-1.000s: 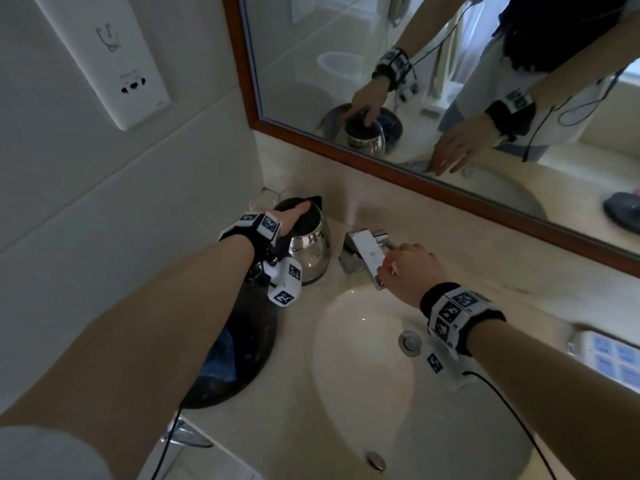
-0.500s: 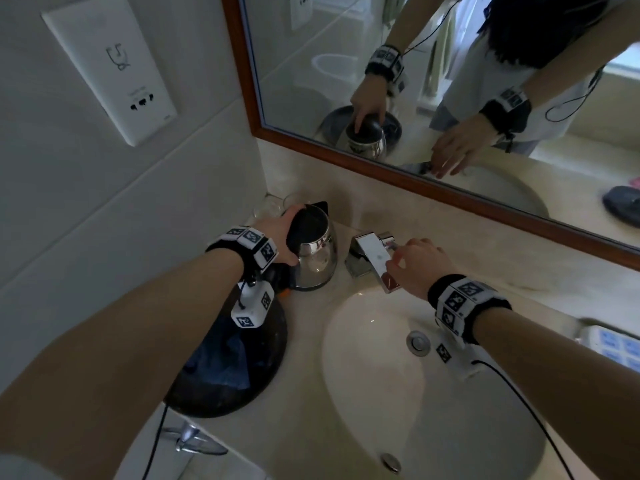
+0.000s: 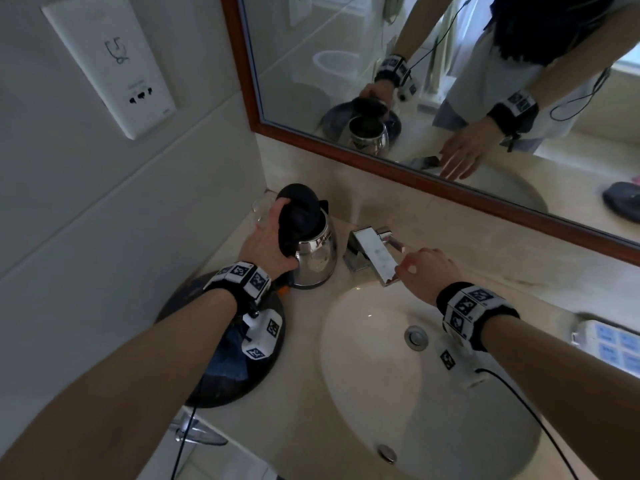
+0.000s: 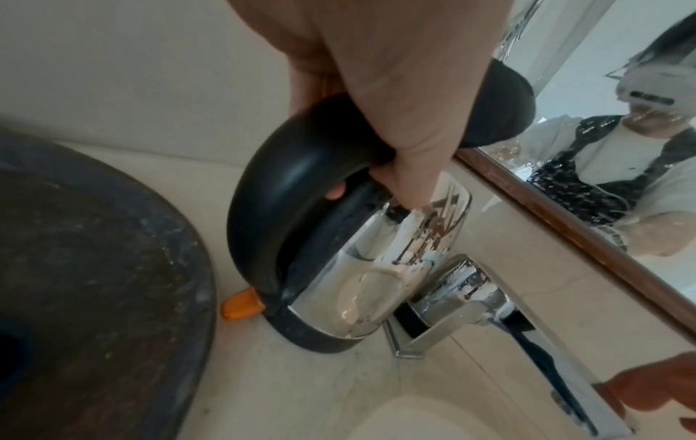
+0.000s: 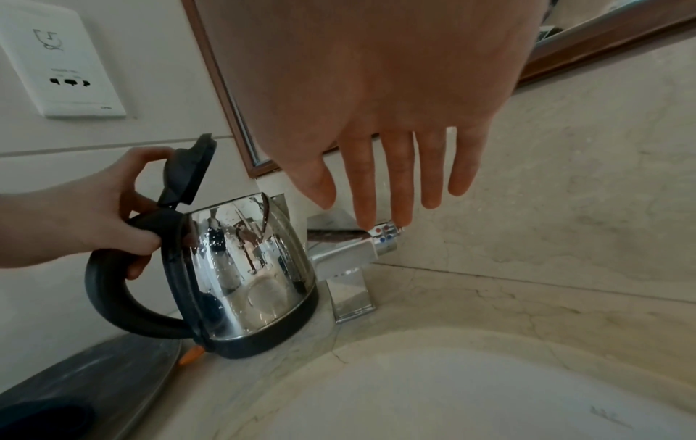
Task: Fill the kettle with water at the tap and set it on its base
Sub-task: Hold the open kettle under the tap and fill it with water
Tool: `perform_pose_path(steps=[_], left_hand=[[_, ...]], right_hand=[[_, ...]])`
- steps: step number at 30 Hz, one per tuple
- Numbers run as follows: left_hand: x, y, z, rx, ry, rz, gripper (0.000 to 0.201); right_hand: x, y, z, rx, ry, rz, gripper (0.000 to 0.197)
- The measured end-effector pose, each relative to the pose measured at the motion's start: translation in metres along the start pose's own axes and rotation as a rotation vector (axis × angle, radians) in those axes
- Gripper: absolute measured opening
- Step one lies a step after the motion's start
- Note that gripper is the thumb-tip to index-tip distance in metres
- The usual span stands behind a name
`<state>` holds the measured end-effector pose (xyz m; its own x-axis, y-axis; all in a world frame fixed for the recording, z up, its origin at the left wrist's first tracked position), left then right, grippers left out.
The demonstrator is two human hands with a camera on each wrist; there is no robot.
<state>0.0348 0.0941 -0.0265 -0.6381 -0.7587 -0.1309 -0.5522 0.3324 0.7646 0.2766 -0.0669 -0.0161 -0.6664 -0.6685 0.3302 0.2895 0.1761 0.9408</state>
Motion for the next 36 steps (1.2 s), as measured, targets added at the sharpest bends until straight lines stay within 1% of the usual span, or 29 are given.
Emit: perform_pose_path(steps=[4,8,11,14,16,18,21,23,25,27,29,31,33,36], left_hand=[[0.004,-0.001,-0.006,0.074,-0.012,-0.066,0.104],[0.011,0.004,-0.021,0.120,-0.020,-0.126,0.104],[0.030,0.010,-0.034,0.142,-0.004,-0.170,0.102],[0.060,0.014,-0.048,0.181,0.010,-0.205,0.104],[0.079,0.012,-0.059,0.245,0.046,-0.178,0.107],[0.096,0.006,-0.071,0.249,0.061,-0.137,0.108],[0.122,-0.011,-0.086,0.290,0.018,-0.137,0.109],[0.135,-0.030,-0.093,0.349,-0.020,-0.100,0.111],[0.142,-0.056,-0.093,0.391,-0.012,-0.050,0.112],[0.143,-0.082,-0.092,0.439,0.018,-0.022,0.108],[0.138,-0.104,-0.089,0.460,0.035,-0.001,0.104],[0.127,-0.122,-0.087,0.431,0.014,0.039,0.106],[0.114,-0.135,-0.085,0.387,-0.006,0.085,0.107],[0.096,-0.150,-0.078,0.353,0.010,0.102,0.107]], right_hand=[[0.002,-0.003,-0.006,-0.009,-0.005,0.017,0.033],[0.002,0.006,-0.009,-0.064,0.001,-0.013,0.032],[0.001,0.012,-0.015,-0.086,-0.006,-0.004,0.033],[-0.003,0.018,-0.024,-0.092,-0.020,0.005,0.033],[-0.009,0.022,-0.028,-0.110,-0.037,0.017,0.033],[-0.017,0.025,-0.029,-0.166,-0.052,0.042,0.035],[-0.031,0.024,-0.025,-0.243,-0.074,0.079,0.036],[-0.041,0.020,-0.020,-0.273,-0.089,0.092,0.039],[-0.051,0.013,-0.013,-0.262,-0.085,0.129,0.047],[-0.061,0.002,-0.005,-0.196,-0.057,0.210,0.051],[-0.070,-0.008,0.003,-0.116,-0.023,0.253,0.044],[-0.077,-0.012,0.005,-0.055,-0.002,0.233,0.038],[-0.082,-0.013,0.007,0.009,0.030,0.206,0.037],[-0.089,-0.014,0.010,0.075,0.079,0.177,0.033]])
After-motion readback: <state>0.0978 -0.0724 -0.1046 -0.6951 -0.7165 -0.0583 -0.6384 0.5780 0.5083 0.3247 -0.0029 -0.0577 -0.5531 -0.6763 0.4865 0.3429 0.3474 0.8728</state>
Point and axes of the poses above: each hand's wrist, its own x-axis away from the middle knuckle, its own y-axis out of the back of the hand, z = x × y, the point moved 5 cm from there along -x, towards the middle knuckle, and after that the axes turned 15 degrees about -y, right-handed, at the moved point
